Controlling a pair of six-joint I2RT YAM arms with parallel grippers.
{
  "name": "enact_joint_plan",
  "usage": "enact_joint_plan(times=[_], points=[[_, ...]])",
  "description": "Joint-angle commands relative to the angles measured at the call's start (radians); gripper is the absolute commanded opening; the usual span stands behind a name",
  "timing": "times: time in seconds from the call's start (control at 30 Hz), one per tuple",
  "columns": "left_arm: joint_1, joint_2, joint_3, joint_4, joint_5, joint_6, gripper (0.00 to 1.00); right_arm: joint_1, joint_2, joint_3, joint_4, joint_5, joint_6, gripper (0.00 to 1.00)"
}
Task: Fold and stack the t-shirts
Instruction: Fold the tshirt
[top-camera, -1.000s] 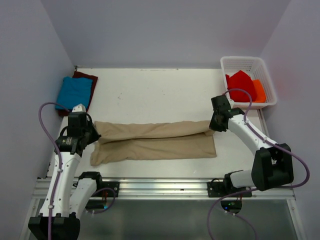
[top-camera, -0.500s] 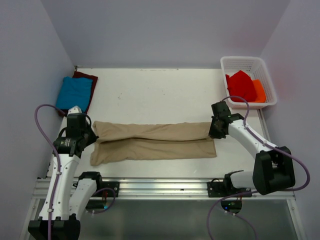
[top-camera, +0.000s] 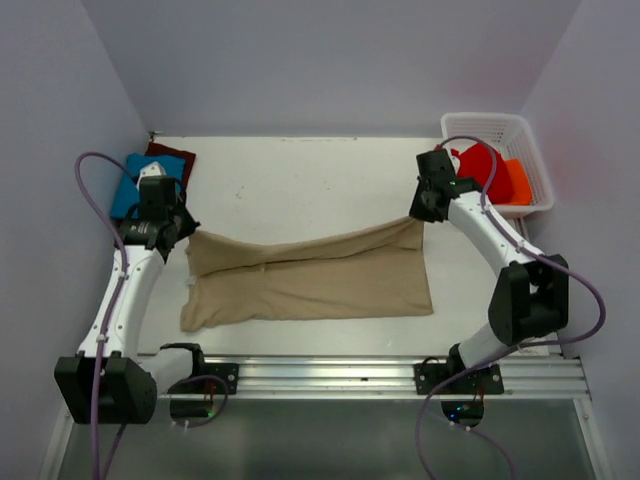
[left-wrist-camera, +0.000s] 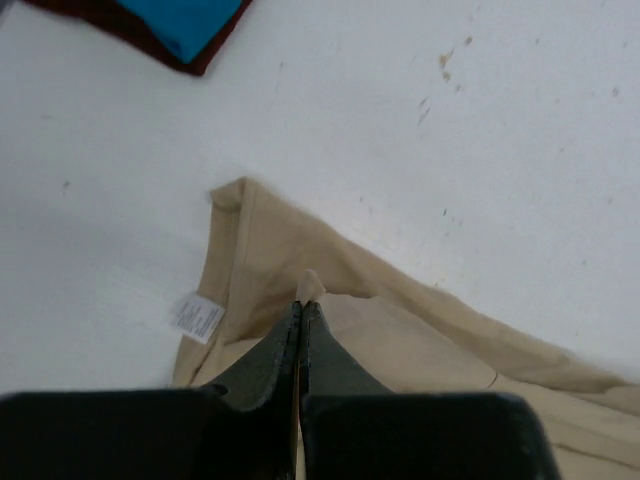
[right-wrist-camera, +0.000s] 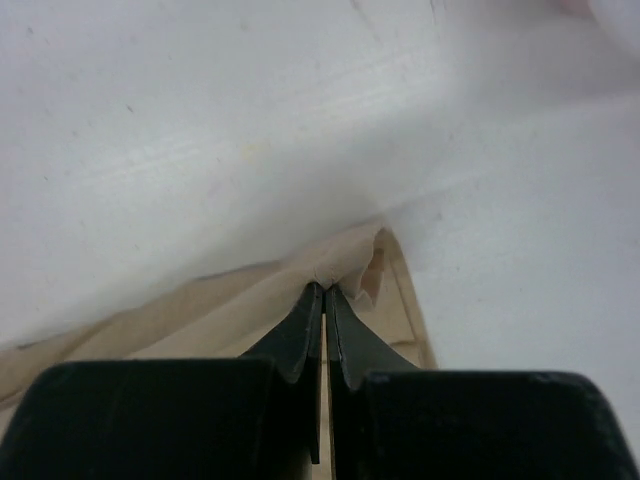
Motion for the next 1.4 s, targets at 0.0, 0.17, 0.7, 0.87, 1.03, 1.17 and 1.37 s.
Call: enact_joint_plan(times=[0.0,0.17,0.7,0.87,1.03,1.17,1.37], points=[[-0.002,0.137,0.142,0.193,-0.059,0.062,0.00,-0.003,0.102,0.159,-0.009,0.067,-0.024,0.00],[0.018,0.356,0.252,0.287,-0.073,0.090,0.00,-0.014,0.306,0.317,-0.011,0.091,-0.032,0.00],[0.115,0.912,0.596,0.525,0.226,0.093,0.00,-0.037,0.547,0.482,0.075,0.176,-0.078,0.00],[0.116,0.959,0.712,0.595,0.324,0.097,0.00,-0.039,0.528,0.457,0.102,0.169,-0.086,0.00],[0.116,1.032,0.873,0.514,0.378,0.111,0.00,-0.037,0.508,0.442,0.125,0.169,-0.096,0.00],[0.116,1.006,0.823,0.506,0.356,0.117,0.00,-0.039,0.483,0.422,0.133,0.153,-0.098,0.00],[0.116,0.934,0.690,0.451,0.266,0.116,0.00,-0.039,0.422,0.341,0.150,0.143,-0.084,0.00]])
